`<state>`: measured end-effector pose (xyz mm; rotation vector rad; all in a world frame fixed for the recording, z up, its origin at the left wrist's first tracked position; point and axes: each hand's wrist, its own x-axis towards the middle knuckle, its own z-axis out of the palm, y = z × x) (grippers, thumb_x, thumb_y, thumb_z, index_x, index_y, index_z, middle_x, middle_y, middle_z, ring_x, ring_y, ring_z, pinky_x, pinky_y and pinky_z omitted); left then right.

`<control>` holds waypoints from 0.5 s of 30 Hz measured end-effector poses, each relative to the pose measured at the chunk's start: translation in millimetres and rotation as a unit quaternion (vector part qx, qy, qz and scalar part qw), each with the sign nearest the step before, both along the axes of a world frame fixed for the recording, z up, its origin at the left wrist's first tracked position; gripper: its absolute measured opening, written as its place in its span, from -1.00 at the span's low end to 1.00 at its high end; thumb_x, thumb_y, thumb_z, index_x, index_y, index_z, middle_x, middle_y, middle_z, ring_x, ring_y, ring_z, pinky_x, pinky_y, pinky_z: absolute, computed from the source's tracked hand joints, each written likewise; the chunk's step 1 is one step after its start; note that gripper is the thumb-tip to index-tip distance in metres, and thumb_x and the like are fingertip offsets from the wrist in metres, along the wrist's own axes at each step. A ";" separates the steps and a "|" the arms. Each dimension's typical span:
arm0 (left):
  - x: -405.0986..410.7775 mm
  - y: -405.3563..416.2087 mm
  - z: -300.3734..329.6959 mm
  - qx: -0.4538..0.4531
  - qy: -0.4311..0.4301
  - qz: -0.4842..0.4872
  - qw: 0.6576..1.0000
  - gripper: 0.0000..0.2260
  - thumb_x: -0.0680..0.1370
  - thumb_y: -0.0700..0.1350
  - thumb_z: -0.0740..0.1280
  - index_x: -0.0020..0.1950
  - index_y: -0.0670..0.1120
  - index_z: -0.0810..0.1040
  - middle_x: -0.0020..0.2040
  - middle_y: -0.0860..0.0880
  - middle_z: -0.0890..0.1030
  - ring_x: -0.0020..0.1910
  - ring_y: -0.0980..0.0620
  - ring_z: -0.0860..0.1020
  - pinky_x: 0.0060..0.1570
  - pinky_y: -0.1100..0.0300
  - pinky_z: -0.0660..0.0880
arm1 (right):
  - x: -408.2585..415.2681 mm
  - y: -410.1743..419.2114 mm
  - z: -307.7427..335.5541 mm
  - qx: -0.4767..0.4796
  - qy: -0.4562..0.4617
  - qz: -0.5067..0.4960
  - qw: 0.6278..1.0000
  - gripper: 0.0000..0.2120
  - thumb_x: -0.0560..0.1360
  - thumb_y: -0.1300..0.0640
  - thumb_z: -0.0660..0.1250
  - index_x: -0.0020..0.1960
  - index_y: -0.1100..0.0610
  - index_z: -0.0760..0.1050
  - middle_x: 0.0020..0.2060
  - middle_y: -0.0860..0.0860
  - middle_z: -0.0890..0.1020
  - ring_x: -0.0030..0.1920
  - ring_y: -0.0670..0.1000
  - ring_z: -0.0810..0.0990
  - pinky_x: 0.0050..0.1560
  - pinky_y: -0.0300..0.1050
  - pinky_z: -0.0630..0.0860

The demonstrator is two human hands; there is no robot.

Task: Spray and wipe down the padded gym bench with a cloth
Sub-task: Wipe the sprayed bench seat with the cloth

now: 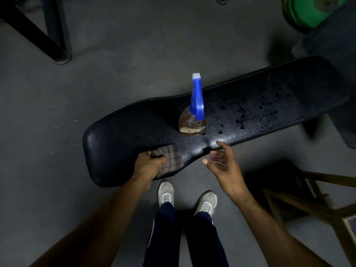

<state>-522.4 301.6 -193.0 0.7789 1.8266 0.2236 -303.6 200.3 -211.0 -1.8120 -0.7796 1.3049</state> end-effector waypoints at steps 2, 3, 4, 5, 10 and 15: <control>11.8 -9.9 4.9 -0.008 -0.031 -0.024 0.999 -0.87 0.42 -0.17 0.48 -0.04 -0.06 0.67 -0.10 -0.07 0.72 -0.17 0.01 0.70 -0.17 0.17 0.65 | -1.0 -6.8 -2.2 -0.025 0.019 0.010 0.999 -0.40 0.51 0.09 0.57 0.45 -0.14 0.39 0.14 -0.04 0.63 0.17 -0.11 0.65 0.16 -0.25 0.53; 18.3 -14.4 6.0 -0.012 -0.048 -0.041 0.998 -0.81 0.38 -0.12 0.48 -0.01 -0.06 0.68 -0.09 -0.06 0.73 -0.14 0.00 0.71 -0.07 0.10 0.66 | -1.3 -10.2 -3.3 -0.038 0.027 0.015 0.999 -0.41 0.52 0.07 0.57 0.46 -0.13 0.40 0.14 -0.03 0.63 0.17 -0.08 0.66 0.13 -0.26 0.54; 25.9 -19.0 7.0 -0.019 -0.062 -0.058 0.996 -0.77 0.35 -0.09 0.47 0.00 -0.06 0.69 -0.09 -0.04 0.74 -0.11 -0.01 0.71 0.00 0.04 0.66 | -1.2 -13.3 -3.7 -0.046 0.034 0.016 0.998 -0.43 0.53 0.05 0.56 0.46 -0.11 0.41 0.13 -0.02 0.63 0.16 -0.06 0.66 0.11 -0.29 0.54; 34.3 -24.4 8.1 -0.021 -0.078 -0.073 0.994 -0.77 0.35 -0.10 0.47 0.00 -0.06 0.69 -0.10 -0.04 0.74 -0.11 -0.01 0.72 0.03 0.02 0.65 | -0.4 -16.6 -4.8 -0.053 0.034 0.013 0.998 -0.44 0.53 0.03 0.55 0.46 -0.09 0.42 0.13 -0.01 0.63 0.16 -0.03 0.67 0.08 -0.30 0.53; 82.7 -52.4 16.3 -0.047 -0.173 -0.142 0.973 -0.82 0.46 -0.22 0.44 0.06 -0.10 0.69 -0.05 -0.09 0.74 -0.02 -0.09 0.71 0.16 -0.10 0.59 | 17.7 -41.2 -7.7 -0.091 0.075 -0.061 0.991 -0.52 0.59 -0.10 0.47 0.45 -0.04 0.45 0.20 0.01 0.67 0.22 0.00 0.68 0.20 -0.17 0.60; 131.7 -67.7 24.9 -0.067 -0.269 -0.177 0.944 -0.80 0.51 -0.32 0.40 0.10 -0.17 0.68 -0.01 -0.17 0.73 0.00 -0.10 0.70 0.00 0.09 0.60 | 51.2 -71.0 17.5 -0.035 0.231 -0.178 0.956 -0.73 0.67 0.08 0.37 0.31 0.19 0.62 0.12 0.09 0.78 0.17 0.07 0.76 0.14 -0.15 0.66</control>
